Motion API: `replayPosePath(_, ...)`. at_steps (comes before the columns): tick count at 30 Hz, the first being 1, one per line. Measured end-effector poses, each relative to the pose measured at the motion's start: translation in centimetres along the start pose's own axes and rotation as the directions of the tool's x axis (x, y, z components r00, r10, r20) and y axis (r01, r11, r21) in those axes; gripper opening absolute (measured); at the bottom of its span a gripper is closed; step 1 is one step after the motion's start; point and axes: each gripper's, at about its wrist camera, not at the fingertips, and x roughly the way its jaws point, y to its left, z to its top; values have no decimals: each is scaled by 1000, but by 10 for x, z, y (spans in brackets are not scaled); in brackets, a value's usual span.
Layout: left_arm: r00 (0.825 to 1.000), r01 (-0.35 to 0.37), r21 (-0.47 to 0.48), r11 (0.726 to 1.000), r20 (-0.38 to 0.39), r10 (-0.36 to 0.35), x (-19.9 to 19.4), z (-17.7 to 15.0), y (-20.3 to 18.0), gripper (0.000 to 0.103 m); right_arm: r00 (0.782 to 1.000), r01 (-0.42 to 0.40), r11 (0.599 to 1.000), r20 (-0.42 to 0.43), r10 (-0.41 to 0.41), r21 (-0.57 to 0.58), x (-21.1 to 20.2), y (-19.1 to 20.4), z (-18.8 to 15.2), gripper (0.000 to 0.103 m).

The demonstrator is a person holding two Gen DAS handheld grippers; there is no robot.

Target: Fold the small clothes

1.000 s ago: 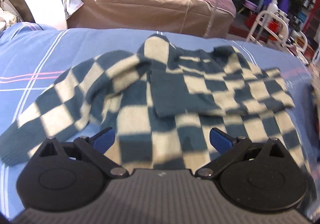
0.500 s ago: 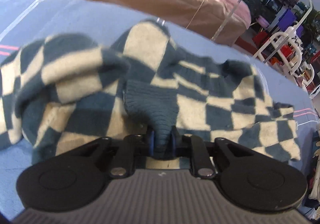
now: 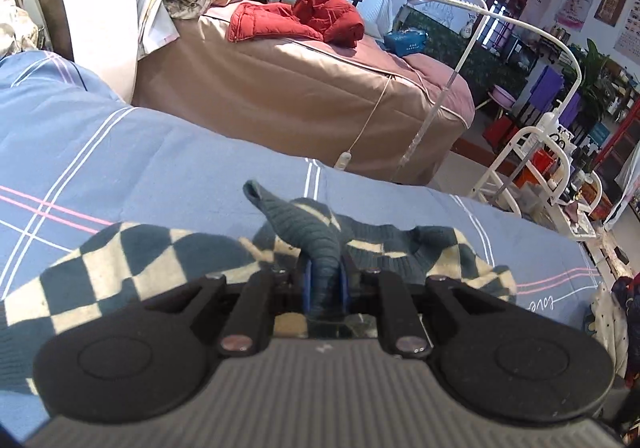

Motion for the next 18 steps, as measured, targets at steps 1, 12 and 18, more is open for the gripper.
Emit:
replayPosePath(1,1000,-6,3,1000,-6,6,0,-2,0,13,1000,-4,1000,-19,4,-28,8,3,1,103)
replayPosePath(12,989,-43,-12,999,-140,41,16,-52,25,14,994,110,994,18,-110,13,-1,-26,5,21)
replayPosePath(18,964,-156,24,988,-217,157,36,-100,37,23,994,99,994,-55,-97,39,7,-25,-4,61)
